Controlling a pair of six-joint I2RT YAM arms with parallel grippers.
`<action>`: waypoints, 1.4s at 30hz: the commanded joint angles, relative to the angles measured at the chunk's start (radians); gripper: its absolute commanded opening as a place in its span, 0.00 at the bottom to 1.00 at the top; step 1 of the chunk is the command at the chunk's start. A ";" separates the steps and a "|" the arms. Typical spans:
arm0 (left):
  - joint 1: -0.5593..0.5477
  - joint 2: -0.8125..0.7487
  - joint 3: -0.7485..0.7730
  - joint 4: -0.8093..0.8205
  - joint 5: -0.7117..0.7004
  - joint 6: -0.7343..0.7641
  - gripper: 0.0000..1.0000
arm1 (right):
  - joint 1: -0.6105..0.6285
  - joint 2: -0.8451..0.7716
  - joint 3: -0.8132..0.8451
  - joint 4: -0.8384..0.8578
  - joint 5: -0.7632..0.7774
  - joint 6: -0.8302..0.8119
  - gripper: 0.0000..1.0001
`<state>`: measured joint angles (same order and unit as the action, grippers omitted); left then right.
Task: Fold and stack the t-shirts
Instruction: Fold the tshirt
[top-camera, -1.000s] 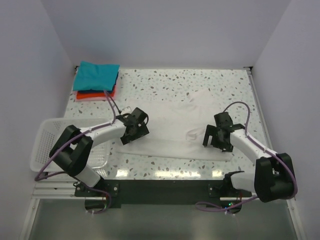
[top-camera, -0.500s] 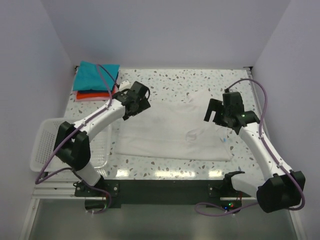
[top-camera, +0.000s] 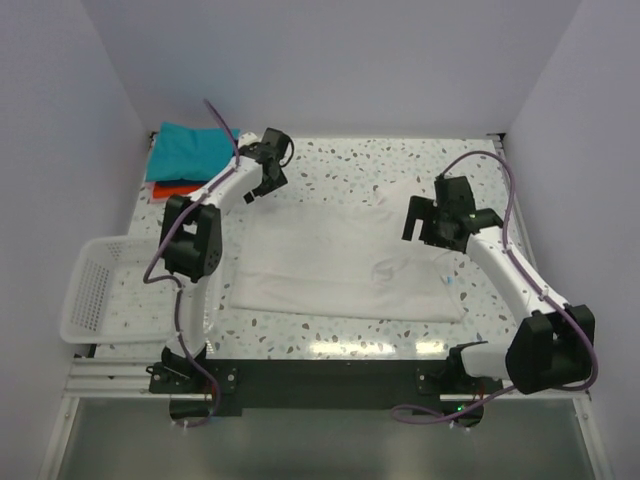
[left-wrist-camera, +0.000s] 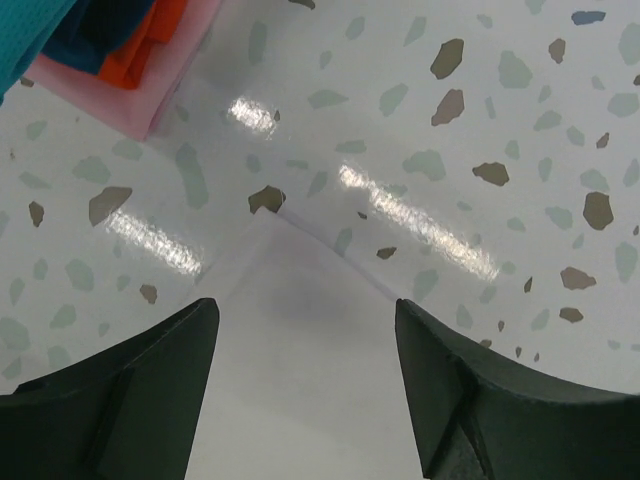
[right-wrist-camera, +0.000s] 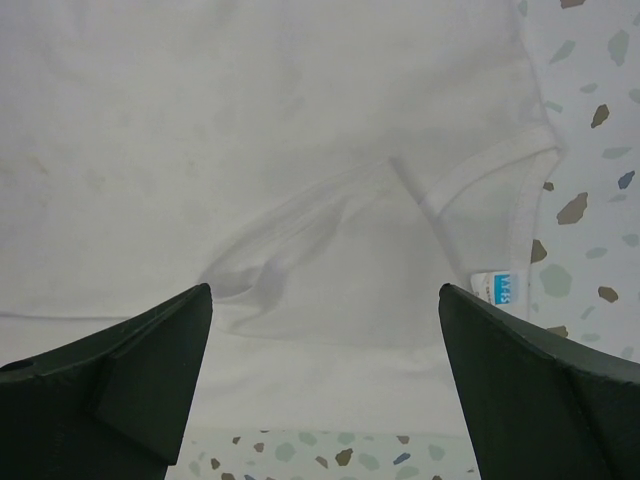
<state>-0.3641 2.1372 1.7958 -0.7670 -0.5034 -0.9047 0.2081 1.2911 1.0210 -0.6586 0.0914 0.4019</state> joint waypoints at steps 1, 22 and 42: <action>0.028 0.064 0.108 -0.037 -0.061 0.024 0.75 | -0.003 0.031 0.044 0.042 0.021 -0.026 0.99; 0.074 0.263 0.205 -0.051 -0.072 0.019 0.48 | -0.004 0.117 0.050 0.077 0.013 -0.040 0.99; 0.077 0.132 0.019 0.072 0.038 0.078 0.00 | -0.032 0.611 0.598 0.136 0.182 -0.044 0.99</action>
<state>-0.2943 2.3146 1.8553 -0.6952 -0.5064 -0.8619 0.1993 1.8019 1.4906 -0.5606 0.2047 0.3710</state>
